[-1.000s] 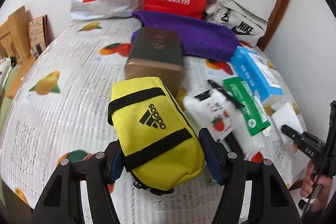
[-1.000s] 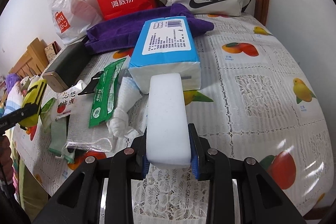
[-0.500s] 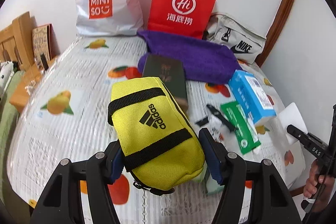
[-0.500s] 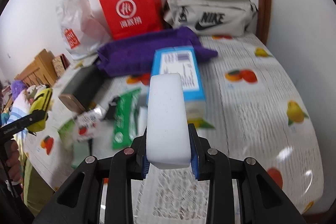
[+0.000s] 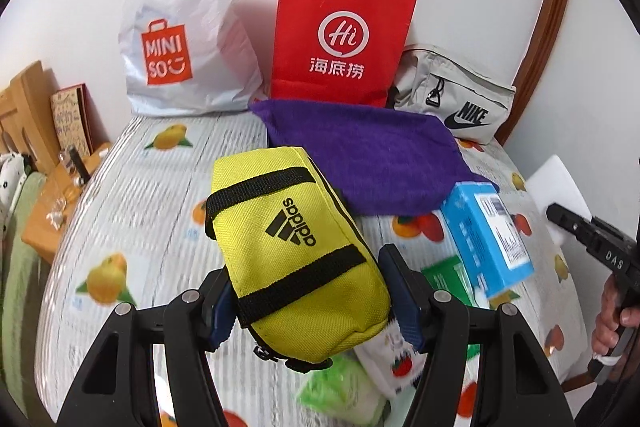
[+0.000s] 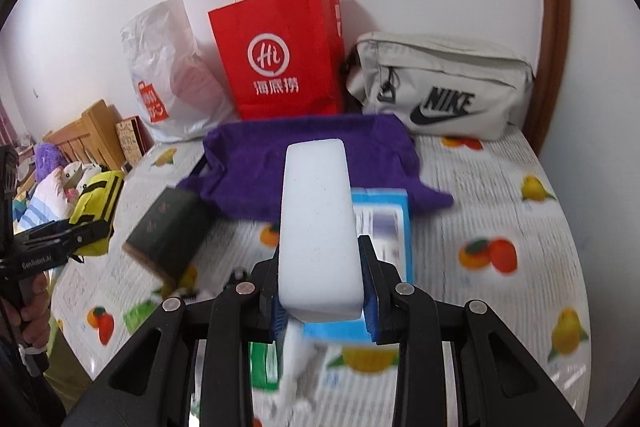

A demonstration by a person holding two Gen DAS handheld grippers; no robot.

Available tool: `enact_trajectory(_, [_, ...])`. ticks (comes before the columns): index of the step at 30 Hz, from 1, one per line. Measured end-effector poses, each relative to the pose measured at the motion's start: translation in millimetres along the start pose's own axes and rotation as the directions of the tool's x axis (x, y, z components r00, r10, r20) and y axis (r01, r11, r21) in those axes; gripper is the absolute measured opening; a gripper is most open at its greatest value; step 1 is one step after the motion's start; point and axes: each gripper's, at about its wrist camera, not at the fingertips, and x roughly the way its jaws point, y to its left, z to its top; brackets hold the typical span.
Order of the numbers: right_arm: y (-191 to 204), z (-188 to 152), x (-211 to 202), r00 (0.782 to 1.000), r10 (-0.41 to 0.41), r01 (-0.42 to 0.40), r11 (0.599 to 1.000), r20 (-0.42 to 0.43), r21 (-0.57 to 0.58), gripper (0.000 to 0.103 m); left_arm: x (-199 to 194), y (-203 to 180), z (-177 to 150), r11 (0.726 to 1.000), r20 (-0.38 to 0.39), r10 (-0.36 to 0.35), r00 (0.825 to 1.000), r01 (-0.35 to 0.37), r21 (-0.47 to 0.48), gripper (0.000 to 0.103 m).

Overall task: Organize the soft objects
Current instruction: 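Carry the white block with the right tool while the left tool carries the pouch over the purple towel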

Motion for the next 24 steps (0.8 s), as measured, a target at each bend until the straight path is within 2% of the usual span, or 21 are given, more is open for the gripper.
enact_trajectory(11, [-18.7, 60.8, 72.4, 0.999, 0.023, -0.023, 1.000, -0.028, 0.003, 0.031, 57.7, -4.2, 54.8, 1.000, -0.016, 0.016, 1.000, -0.016, -0.002, 0.063])
enact_trajectory(24, [-39.5, 76.7, 155.3, 0.990, -0.008, 0.005, 1.000, -0.139, -0.022, 0.031, 143.3, -10.2, 98.4, 1.000, -0.109, 0.009, 0.994, -0.008, 0.009, 0.063])
